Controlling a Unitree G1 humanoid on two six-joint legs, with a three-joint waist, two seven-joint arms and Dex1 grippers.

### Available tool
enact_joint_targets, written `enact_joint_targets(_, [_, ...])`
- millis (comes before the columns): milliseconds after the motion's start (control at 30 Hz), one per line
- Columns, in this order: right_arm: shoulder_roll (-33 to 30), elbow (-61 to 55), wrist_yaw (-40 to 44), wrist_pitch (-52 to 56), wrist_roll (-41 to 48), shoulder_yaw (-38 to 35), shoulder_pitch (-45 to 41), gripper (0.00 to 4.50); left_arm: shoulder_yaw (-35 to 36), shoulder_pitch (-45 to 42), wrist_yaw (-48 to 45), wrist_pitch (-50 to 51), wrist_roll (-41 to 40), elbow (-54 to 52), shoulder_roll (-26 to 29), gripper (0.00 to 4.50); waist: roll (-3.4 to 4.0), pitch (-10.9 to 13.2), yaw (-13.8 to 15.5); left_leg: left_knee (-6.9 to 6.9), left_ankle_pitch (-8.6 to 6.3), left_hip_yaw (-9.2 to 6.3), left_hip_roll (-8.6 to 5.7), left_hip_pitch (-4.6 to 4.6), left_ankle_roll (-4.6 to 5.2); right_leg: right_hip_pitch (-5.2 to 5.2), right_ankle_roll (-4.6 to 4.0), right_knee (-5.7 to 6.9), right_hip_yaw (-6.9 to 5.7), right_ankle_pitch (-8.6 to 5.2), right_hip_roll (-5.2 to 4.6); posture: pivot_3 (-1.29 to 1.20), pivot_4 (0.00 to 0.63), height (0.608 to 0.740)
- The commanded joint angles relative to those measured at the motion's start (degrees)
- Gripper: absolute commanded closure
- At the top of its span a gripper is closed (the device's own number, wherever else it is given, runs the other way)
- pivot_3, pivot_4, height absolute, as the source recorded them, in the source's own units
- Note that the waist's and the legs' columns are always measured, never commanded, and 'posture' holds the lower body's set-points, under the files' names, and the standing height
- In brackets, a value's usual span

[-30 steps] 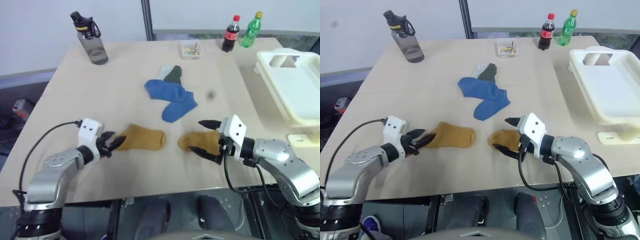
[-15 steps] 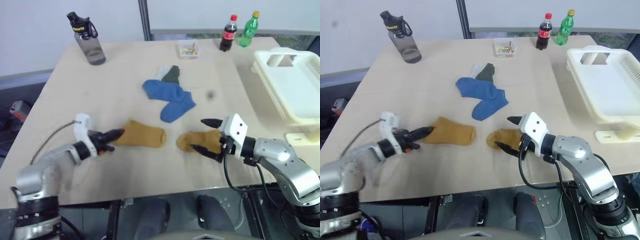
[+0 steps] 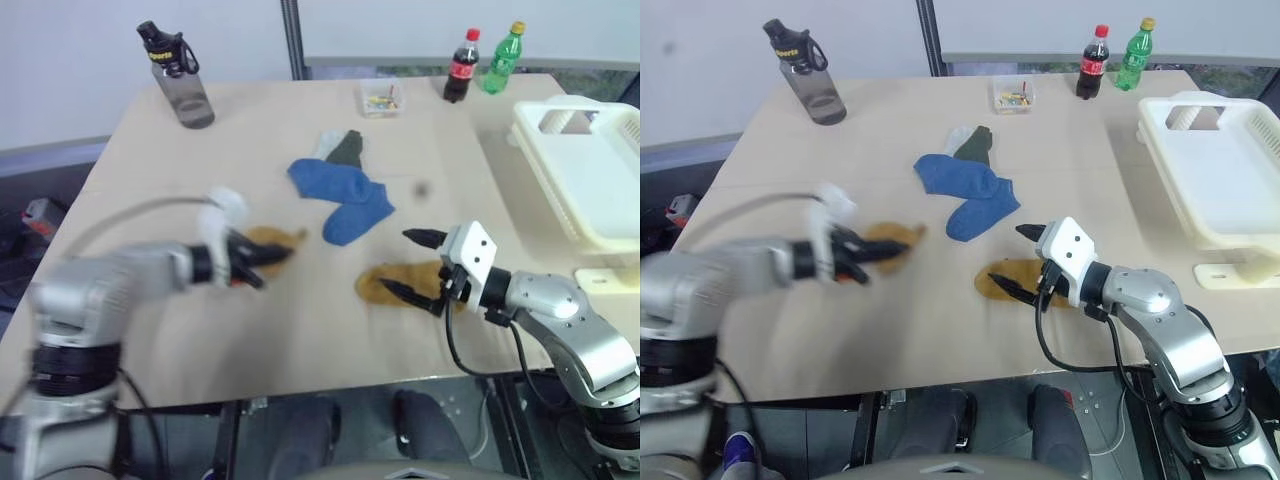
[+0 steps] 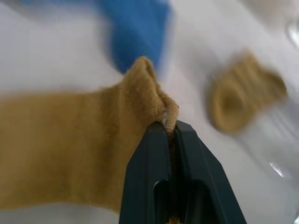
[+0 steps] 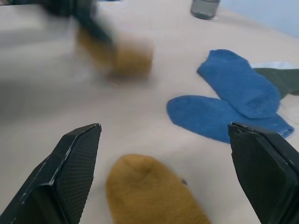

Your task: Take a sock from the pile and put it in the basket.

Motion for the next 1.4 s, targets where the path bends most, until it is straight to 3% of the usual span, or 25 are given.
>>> enact_joint_targets(33, [0.6, -2.9, -3.0, 1.8, -0.8, -0.6, 0.8, 0.0, -3.1, 0.8, 5.7, -1.2, 2.8, -0.9, -6.5, 3.75, -0.04, 0.0, 0.0, 0.0, 0.04, 0.03, 0.0, -0.07, -0.09, -0.12, -0.01, 0.04, 0.04, 0.0, 0.01, 0.0, 0.15, 0.74])
enact_joint_targets(167, [4.6, -2.9, -7.7, 7.5, 0.4, 0.2, 0.0, 0.0, 3.0, 1.3, 2.1, -3.1, -1.1, -3.1, -6.8, 2.22, 0.0, 0.0, 0.0, -0.03, 0.04, 0.02, 0.05, -0.16, -0.09, -0.27, -0.03, 0.09, 0.03, 0.0, 0.04, 0.0, 0.15, 0.74])
enact_joint_targets(267, [9.1, -1.1, -8.7, 11.0, 2.1, 3.0, -2.6, 0.0, 6.3, 0.8, -6.2, -7.6, -1.1, -1.1, 0.3, 2.22, 0.01, 0.0, -0.3, -0.03, -0.04, 0.07, 0.13, -0.17, 0.05, -0.35, -0.04, 0.1, 0.07, 0.0, 0.15, 0.0, 0.15, 0.74])
enact_joint_targets(400, [15.2, 6.1, -9.6, 13.4, 1.2, 6.9, -8.5, 0.0, 3.1, -3.5, -11.1, -20.1, 9.0, 10.6, 7.6, 2.22, 0.05, 0.0, 0.0, -0.04, -0.02, 0.11, 0.22, -0.08, 0.03, -0.31, -0.19, 0.12, 0.08, -0.01, 0.36, 0.0, 0.15, 0.74])
enact_joint_targets(567, [19.1, 16.7, -9.3, 14.7, 0.0, 9.1, -13.9, 0.0, -3.4, -6.1, -12.1, -30.0, 19.9, 20.4, 8.4, 2.22, 0.02, 0.0, 0.1, -0.01, 0.07, 0.1, 0.06, -0.09, -0.12, -0.25, -0.1, 0.02, 0.05, 0.06, 0.19, 0.0, 0.15, 0.74])
enact_joint_targets(733, [21.8, 29.2, -10.2, 12.9, -3.5, 10.1, -17.4, 0.0, -7.1, -6.3, -13.0, -34.7, 24.7, 25.2, 5.2, 2.22, 0.02, 0.0, 0.1, -0.17, 0.13, 0.08, 0.03, -0.32, -0.24, -0.54, -0.12, 0.04, 0.06, 0.07, 0.15, 0.0, 0.15, 0.74])
enact_joint_targets(833, [22.7, 32.5, -9.9, 10.9, -5.0, 10.4, -18.0, 1.26, -6.2, -6.0, -12.7, -35.6, 25.6, 26.4, 3.5, 3.04, 0.05, -0.1, 0.0, -0.21, 0.14, 0.03, 0.02, -0.4, -0.25, -0.64, -0.12, 0.06, 0.0, 0.07, 0.1, 0.0, 0.15, 0.74])
enact_joint_targets(933, [23.7, 33.3, -9.5, 9.5, -5.6, 10.3, -18.7, 2.69, -3.8, -4.5, -13.7, -35.2, 24.2, 24.6, 3.3, 4.45, 0.04, -0.1, -0.2, -0.21, 0.13, 0.03, 0.01, -0.4, -0.23, -0.63, -0.11, 0.07, 0.01, 0.08, 0.08, 0.0, 0.15, 0.74])
enact_joint_targets(1067, [23.8, 31.4, -8.3, 9.1, -5.8, 10.1, -19.4, 4.46, 0.3, -2.0, -14.6, -33.2, 21.1, 20.1, 3.6, 4.5, 0.05, -0.1, -1.0, -0.23, 0.13, 0.01, 0.03, -0.44, -0.23, -0.72, -0.11, 0.11, 0.02, 0.07, 0.1, 0.0, 0.15, 0.74])
enact_joint_targets(1267, [22.9, 25.8, -5.8, 10.9, -4.2, 9.6, -19.4, 4.46, 4.4, 0.8, -14.4, -28.6, 17.0, 13.6, 3.6, 4.5, 0.05, -0.1, -1.3, -0.21, 0.13, 0.0, 0.01, -0.69, -0.23, -0.92, -0.11, 0.14, 0.02, 0.08, 0.05, 0.0, 0.15, 0.74])
enact_joint_targets(1400, [21.4, 19.6, -5.1, 14.5, -0.9, 6.2, -19.1, 4.46, 8.1, 1.2, -15.4, -21.2, 9.6, 7.8, 3.6, 4.5, 0.05, -0.1, -1.3, -0.21, 0.13, -0.02, 0.02, -0.73, -0.23, -0.96, -0.11, 0.14, 0.01, 0.08, 0.05, 0.0, 0.15, 0.74])
